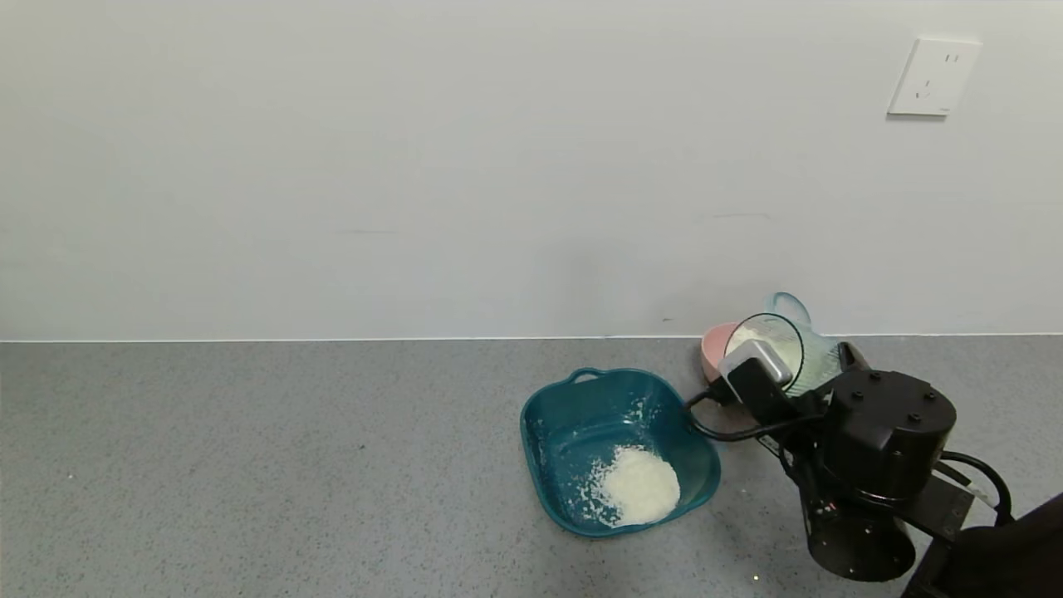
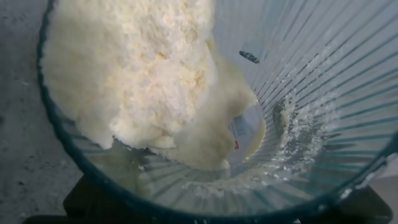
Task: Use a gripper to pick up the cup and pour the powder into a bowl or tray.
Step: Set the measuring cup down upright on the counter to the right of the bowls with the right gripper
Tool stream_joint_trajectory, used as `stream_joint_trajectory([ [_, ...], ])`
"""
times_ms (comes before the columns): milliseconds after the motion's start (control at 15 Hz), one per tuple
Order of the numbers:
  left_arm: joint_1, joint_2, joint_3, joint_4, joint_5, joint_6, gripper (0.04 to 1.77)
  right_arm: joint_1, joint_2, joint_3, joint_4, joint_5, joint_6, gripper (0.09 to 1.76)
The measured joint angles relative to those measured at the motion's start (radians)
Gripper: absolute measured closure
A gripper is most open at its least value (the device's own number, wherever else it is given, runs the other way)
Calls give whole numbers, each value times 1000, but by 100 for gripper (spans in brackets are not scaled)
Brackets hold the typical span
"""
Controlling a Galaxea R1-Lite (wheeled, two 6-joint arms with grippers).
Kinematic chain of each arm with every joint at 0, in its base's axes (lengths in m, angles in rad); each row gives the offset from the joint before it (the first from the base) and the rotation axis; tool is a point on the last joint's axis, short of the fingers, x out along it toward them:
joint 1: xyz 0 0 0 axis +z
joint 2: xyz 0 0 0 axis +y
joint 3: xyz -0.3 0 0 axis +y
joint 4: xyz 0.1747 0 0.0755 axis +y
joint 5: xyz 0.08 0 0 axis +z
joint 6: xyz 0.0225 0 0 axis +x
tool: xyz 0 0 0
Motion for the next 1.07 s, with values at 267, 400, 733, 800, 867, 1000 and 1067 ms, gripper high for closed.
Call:
stream_joint_trajectory([
  [267,0,0,0,0,0,0,9,-42,-95,9,296,198,380,55],
  [400,0,0,0,0,0,0,9,-61,-145,13,370,264,564,55],
  [733,0,0,0,0,0,0,9,-121,-204,91,374,496,787,55],
  [800,0,0,0,0,0,0,9,-139,-214,109,368,524,814,55],
  [867,0,0,0,0,0,0,9,-152,-222,122,354,542,849,55],
  [1000,0,0,0,0,0,0,9,-170,-231,155,316,571,911,55],
  [1067,0,0,0,0,0,0,9,-186,-231,175,302,580,917,55],
])
